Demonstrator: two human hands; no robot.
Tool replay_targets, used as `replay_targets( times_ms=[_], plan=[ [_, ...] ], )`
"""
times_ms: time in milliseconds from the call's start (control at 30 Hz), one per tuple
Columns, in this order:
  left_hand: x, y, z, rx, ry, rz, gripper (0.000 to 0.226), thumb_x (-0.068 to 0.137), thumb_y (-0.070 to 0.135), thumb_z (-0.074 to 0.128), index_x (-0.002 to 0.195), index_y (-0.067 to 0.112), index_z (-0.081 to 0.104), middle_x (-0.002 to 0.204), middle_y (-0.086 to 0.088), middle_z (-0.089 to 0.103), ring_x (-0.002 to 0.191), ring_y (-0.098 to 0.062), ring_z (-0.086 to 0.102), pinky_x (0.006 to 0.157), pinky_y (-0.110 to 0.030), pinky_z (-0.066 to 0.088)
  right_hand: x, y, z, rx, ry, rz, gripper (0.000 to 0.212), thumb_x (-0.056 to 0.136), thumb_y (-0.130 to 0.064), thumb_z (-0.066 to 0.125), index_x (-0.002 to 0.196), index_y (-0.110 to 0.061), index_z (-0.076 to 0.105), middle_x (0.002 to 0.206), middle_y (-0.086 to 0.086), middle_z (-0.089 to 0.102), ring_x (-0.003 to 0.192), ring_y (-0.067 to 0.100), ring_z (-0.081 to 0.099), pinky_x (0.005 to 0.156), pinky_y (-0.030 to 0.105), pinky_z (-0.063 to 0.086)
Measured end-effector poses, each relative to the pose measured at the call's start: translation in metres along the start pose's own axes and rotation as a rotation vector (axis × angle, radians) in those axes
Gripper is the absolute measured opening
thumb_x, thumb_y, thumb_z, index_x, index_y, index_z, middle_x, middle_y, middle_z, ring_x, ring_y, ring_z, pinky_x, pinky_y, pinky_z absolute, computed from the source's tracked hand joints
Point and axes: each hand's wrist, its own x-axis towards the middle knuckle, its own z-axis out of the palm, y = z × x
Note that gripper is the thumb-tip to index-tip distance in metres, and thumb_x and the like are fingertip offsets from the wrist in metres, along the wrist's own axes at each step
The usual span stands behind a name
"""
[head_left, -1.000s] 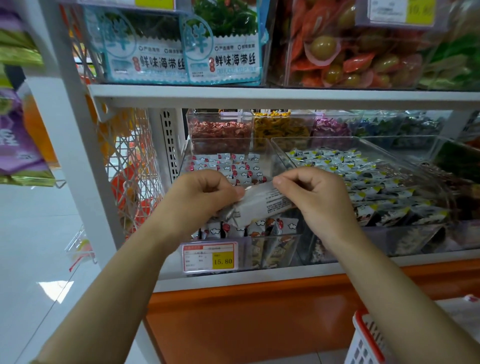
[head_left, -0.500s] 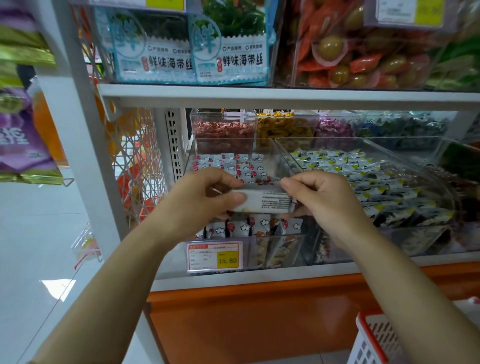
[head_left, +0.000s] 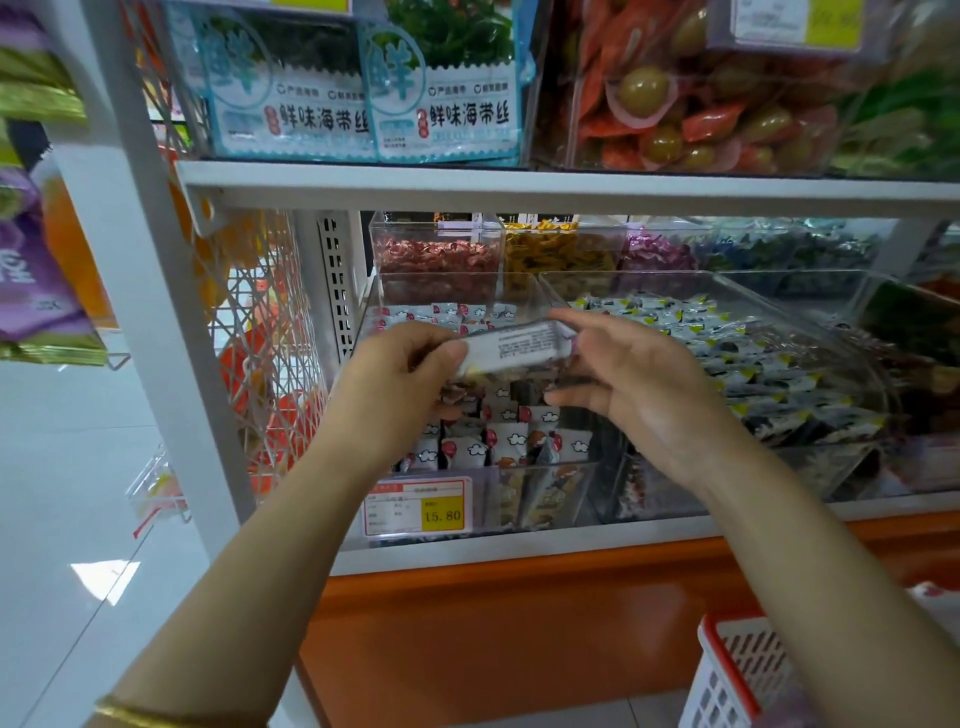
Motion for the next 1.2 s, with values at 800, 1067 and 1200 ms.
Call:
replay_targets(
  times_ms=[800,1067,1200],
  plan=[
    [-0.002,-0.011,0.043,0.695,-0.21,0.191,0.016,0.08,0.036,0.067,0.072,0.031,0.054,0.11,0.007,0.052,0.108,-0.02,0.037,0.091,-0.038,0.032,0.025,-0.015,-0.005,-1.165,0.257,-0.263,0.04,0.079,-0.033,0.072,0.11,-0.01,0.063,0.11,0.004,0.061,0.093,0.009,0.047,0.078,0.021,0.032],
    [-0.006,-0.012,0.039,0.616,-0.245,0.194,0.021,0.082,0.025,0.067,0.068,0.031,0.052,0.078,0.016,0.049,0.093,-0.016,0.044,0.091,-0.045,0.04,0.044,-0.002,0.012,-1.567,-0.093,-0.089,0.041,0.083,-0.044,0.064,0.117,-0.02,0.062,0.115,0.002,0.065,0.11,0.025,0.056,0.1,0.041,0.03],
    [-0.005,-0.014,0.038,0.591,-0.26,0.193,0.016,0.082,0.024,0.067,0.073,0.029,0.055,0.078,0.017,0.046,0.094,-0.021,0.048,0.09,-0.046,0.041,0.046,0.004,0.01,-1.642,-0.3,0.002,0.019,0.093,-0.028,0.054,0.107,-0.023,0.066,0.101,0.0,0.067,0.1,0.025,0.057,0.102,0.039,0.024]
  ],
)
